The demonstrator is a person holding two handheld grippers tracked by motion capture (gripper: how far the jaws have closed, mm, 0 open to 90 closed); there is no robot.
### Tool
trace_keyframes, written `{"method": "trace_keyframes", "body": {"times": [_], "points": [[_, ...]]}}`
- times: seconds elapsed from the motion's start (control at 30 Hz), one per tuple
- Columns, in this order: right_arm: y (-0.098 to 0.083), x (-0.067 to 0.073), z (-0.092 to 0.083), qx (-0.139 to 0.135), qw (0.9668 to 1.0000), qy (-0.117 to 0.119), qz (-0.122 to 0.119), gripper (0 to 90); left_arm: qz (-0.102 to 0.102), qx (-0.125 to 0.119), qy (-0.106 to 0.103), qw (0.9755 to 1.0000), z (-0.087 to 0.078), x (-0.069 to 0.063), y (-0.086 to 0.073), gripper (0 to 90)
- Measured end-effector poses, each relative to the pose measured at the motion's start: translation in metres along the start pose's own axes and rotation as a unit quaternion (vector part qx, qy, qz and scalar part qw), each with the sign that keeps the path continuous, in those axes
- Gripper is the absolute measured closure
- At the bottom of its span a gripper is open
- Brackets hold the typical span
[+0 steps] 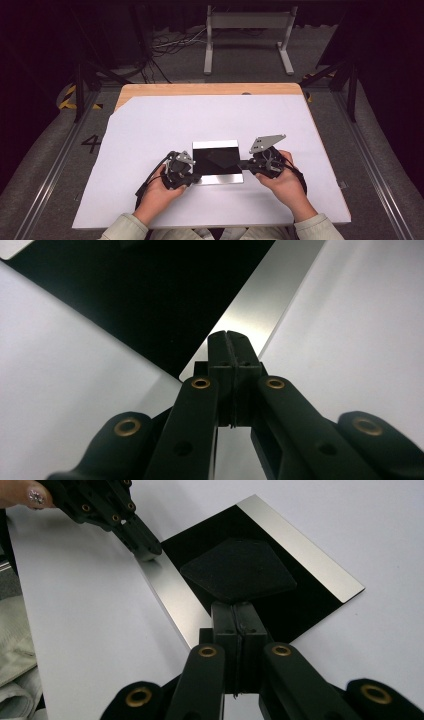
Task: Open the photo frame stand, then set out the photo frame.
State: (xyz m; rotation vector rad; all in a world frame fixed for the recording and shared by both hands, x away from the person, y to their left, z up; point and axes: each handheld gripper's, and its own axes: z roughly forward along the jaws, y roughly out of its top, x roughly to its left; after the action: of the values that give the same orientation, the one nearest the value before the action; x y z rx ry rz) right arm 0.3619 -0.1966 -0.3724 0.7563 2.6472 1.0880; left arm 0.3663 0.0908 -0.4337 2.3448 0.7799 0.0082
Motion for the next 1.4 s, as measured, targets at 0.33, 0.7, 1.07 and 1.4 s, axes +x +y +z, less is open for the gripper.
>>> {"method": "trace_keyframes", "body": {"times": [0.33,0.7,1.07,1.4], "points": [[-0.005,-0.006,-0.014,0.011,0.9998,0.000,0.018,86.8,-0.009,-0.022,0.023,0.9994,-0.016,0.006,-0.003,86.3],[0.000,-0.006,-0.028,-0.008,0.9996,-0.010,0.026,78.7,-0.027,-0.045,0.043,0.9977,-0.037,0.017,-0.010,81.6],[0.007,-0.006,-0.031,-0.028,0.9986,-0.009,0.043,66.1,-0.037,-0.057,0.071,0.9951,-0.055,0.026,-0.016,76.0],[0.021,-0.008,-0.020,-0.012,0.9986,0.001,0.051,57.7,-0.050,-0.067,0.080,0.9933,-0.067,0.037,-0.023,69.3]]}}
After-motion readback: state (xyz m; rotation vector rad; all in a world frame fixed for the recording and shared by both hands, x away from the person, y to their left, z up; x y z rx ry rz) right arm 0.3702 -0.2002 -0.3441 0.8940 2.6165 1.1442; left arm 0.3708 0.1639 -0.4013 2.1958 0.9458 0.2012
